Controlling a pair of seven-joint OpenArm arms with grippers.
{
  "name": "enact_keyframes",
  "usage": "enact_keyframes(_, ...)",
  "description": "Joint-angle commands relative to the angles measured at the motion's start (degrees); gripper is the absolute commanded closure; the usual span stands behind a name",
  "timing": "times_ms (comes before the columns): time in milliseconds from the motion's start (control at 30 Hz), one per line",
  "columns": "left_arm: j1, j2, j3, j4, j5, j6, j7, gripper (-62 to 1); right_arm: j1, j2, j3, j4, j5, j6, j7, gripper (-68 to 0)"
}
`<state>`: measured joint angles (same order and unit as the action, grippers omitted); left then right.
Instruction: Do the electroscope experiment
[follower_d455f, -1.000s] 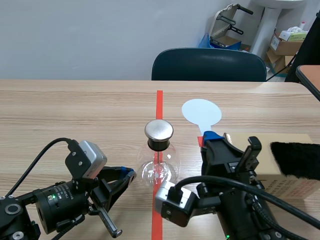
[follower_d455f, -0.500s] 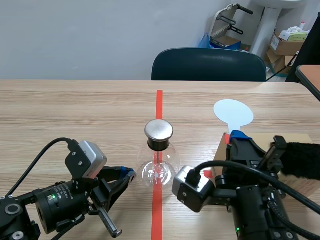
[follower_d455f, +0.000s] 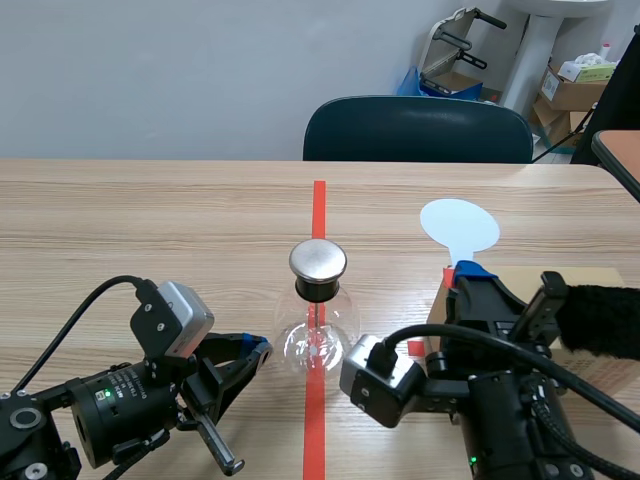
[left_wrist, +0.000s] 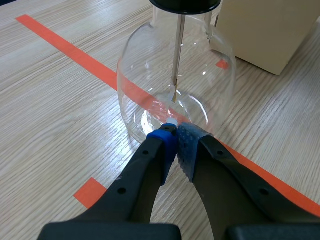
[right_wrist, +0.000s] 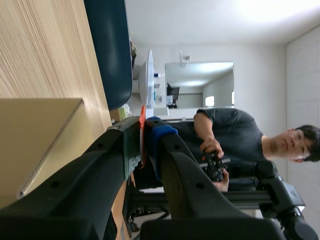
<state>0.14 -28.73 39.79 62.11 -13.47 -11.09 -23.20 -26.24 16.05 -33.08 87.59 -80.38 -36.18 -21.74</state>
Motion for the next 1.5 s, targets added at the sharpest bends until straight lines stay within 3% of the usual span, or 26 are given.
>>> enact_keyframes(0,-0.3,0.1,0.1,0.6,-0.4,-0.1,-0.8,-4.2,0.7,0.6,0.4,1.0,-0.2,-0.7,1.5,-1.1)
enact_keyframes(500,-0.3,0.1,0.1,0.6,-0.4,-0.1,-0.8,-4.2,0.7,0.6,0.4,1.0,-0.2,-0.7,20.3,-1.1)
enact_keyframes(767,-0.3,0.1,0.1,0.6,-0.4,-0.1,-0.8,-4.2,0.7,0.6,0.4,1.0,-0.2,-0.7,27.5,-1.1)
enact_keyframes(1467,-0.3,0.1,0.1,0.6,-0.4,-0.2,-0.8,-4.2,0.7,0.6,0.4,1.0,-0.2,-0.7,28.7,-1.1)
